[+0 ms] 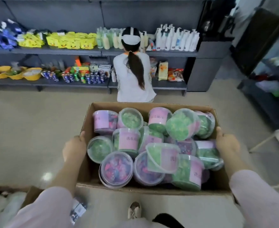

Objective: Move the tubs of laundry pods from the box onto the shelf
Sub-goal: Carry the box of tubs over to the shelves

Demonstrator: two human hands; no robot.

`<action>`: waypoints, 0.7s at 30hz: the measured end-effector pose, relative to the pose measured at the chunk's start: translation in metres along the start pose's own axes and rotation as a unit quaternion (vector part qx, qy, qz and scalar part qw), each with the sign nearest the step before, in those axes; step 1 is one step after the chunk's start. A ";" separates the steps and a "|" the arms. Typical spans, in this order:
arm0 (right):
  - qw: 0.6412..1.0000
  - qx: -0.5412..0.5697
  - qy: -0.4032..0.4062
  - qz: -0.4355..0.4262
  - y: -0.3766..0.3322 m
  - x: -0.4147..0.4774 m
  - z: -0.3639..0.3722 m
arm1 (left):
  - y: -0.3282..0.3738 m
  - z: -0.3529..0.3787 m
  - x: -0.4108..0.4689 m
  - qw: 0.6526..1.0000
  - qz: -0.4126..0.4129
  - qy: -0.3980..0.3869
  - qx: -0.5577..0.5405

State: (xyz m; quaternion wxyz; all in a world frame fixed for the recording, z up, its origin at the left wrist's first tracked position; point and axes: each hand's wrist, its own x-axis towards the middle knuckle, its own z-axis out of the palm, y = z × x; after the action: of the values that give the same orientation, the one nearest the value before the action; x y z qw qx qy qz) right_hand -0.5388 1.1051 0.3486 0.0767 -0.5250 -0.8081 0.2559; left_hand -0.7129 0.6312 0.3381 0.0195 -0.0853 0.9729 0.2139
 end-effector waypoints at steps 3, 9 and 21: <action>0.997 0.016 0.041 0.067 0.031 0.040 -0.021 | 0.083 0.033 0.039 0.998 0.062 -0.032 -0.001; 0.973 0.051 0.105 0.200 0.103 0.122 -0.065 | 0.266 0.111 0.074 0.980 0.181 -0.079 0.012; 0.917 0.072 0.169 0.355 0.244 0.270 -0.173 | 0.588 0.265 0.023 0.925 0.352 -0.134 0.036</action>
State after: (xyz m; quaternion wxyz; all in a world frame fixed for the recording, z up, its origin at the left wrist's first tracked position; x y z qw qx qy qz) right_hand -0.3914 1.4803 0.3367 0.1537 -0.8058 -0.5231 0.2310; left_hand -0.8381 1.2637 0.3389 0.0763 0.2933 0.9355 0.1816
